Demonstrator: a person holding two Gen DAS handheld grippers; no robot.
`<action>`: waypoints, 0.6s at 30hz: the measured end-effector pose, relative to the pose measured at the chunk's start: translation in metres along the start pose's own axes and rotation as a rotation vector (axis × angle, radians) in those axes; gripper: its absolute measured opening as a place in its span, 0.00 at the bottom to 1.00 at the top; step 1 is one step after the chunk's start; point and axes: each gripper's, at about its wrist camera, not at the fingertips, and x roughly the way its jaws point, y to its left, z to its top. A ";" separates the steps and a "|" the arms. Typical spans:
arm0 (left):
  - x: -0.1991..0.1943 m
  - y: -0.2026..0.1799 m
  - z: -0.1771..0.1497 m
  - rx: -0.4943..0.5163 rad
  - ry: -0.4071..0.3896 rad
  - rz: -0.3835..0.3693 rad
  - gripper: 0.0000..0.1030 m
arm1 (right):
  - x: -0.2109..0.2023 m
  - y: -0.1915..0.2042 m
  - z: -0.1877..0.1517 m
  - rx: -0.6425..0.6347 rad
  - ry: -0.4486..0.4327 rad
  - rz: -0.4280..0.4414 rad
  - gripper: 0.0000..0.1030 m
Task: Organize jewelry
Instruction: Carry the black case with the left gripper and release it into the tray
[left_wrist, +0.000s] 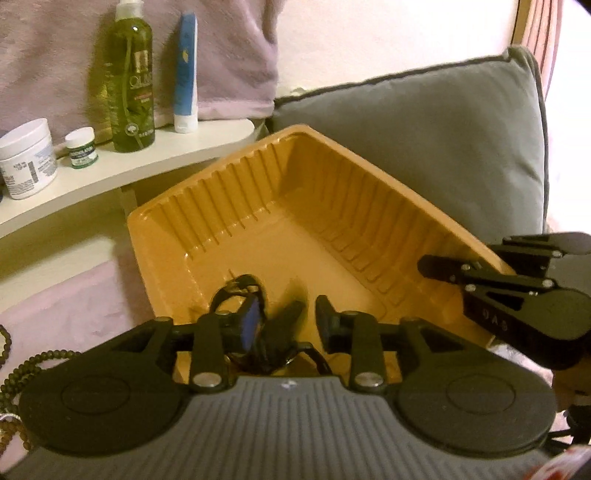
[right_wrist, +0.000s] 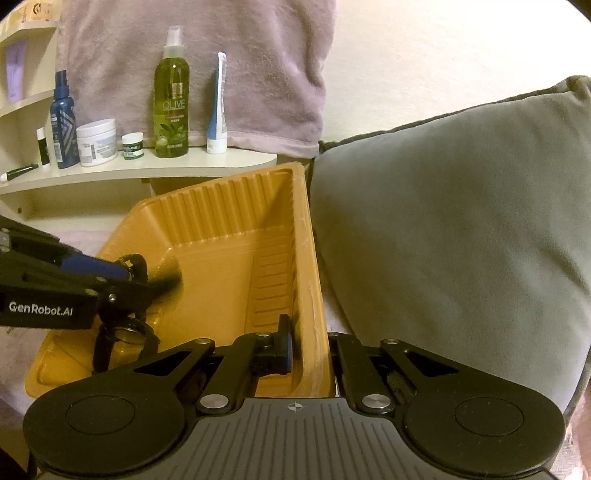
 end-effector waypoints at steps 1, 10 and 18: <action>-0.004 0.001 0.000 -0.003 -0.011 0.006 0.32 | 0.000 0.000 0.000 0.000 0.000 0.001 0.05; -0.060 0.022 -0.027 -0.091 -0.091 0.157 0.35 | 0.000 -0.002 -0.001 -0.002 0.002 0.008 0.04; -0.102 0.062 -0.068 -0.191 -0.081 0.348 0.37 | 0.001 -0.002 -0.003 -0.008 0.004 0.010 0.04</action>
